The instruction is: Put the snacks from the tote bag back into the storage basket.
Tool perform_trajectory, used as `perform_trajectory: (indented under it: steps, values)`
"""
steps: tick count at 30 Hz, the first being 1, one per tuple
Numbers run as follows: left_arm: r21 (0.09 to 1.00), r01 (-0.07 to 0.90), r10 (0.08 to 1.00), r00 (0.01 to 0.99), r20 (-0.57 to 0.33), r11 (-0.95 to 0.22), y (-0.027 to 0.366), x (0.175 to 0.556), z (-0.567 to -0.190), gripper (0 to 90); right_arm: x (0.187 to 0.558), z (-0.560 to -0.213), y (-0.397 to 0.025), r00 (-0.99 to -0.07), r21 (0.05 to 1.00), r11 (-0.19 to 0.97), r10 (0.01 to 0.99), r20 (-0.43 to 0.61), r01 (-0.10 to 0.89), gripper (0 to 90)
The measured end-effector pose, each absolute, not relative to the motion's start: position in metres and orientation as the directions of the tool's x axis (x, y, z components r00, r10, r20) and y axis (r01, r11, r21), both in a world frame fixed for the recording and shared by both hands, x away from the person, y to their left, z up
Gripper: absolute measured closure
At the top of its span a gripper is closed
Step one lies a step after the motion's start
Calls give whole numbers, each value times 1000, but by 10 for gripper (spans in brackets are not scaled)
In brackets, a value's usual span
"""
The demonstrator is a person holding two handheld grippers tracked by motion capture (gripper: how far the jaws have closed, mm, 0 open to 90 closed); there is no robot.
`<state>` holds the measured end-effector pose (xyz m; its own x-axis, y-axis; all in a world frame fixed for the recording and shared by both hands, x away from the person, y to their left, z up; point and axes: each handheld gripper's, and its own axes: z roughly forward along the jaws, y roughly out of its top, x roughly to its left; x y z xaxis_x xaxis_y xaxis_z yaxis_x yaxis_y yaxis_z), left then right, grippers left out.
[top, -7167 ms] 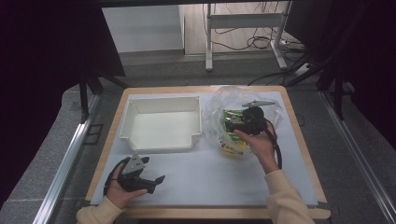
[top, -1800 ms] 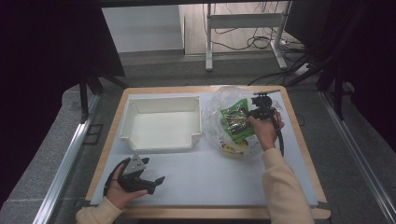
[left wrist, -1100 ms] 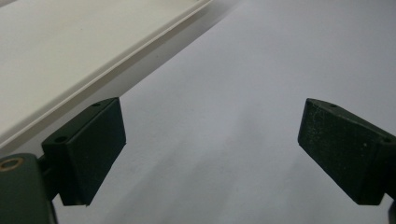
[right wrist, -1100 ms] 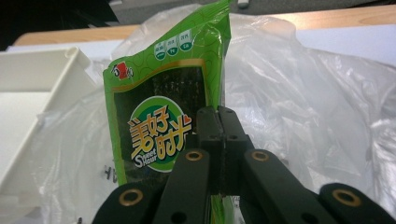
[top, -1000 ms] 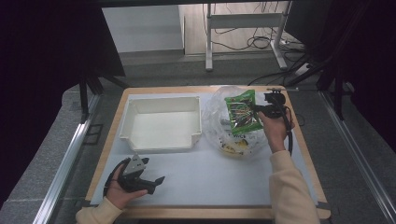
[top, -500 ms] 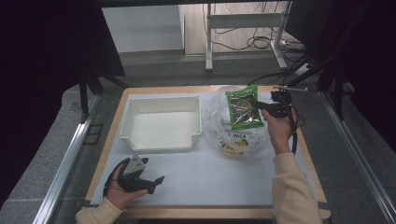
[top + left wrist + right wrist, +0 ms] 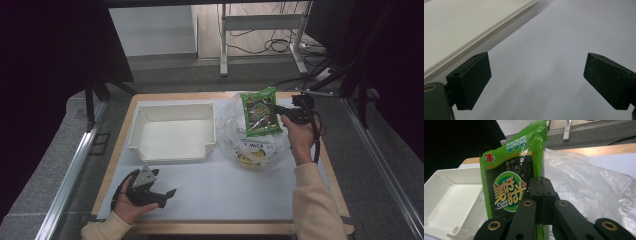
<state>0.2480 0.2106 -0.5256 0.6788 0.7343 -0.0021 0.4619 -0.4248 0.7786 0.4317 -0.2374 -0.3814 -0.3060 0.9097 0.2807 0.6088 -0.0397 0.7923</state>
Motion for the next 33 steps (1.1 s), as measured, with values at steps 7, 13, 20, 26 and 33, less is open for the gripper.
perform_trajectory:
  steps: [7,13,20,26,33]
  values:
    - [779,461,734,679,-2,-425,210,248,-526,78,430,-375,-233,-323,798,-39,902,288,602,897]
    - [779,462,735,678,-2,-424,211,248,-526,78,430,-374,-232,-332,802,-42,896,294,596,898]
    - [779,462,735,678,-3,-423,211,248,-526,78,430,-375,-230,-337,805,-47,893,300,591,897]
    - [779,461,735,678,-1,-424,211,248,-526,78,431,-375,-225,-351,803,-42,885,306,595,898]
    - [779,462,734,679,-3,-424,211,248,-525,78,434,-378,-216,-359,799,-48,876,322,600,898]
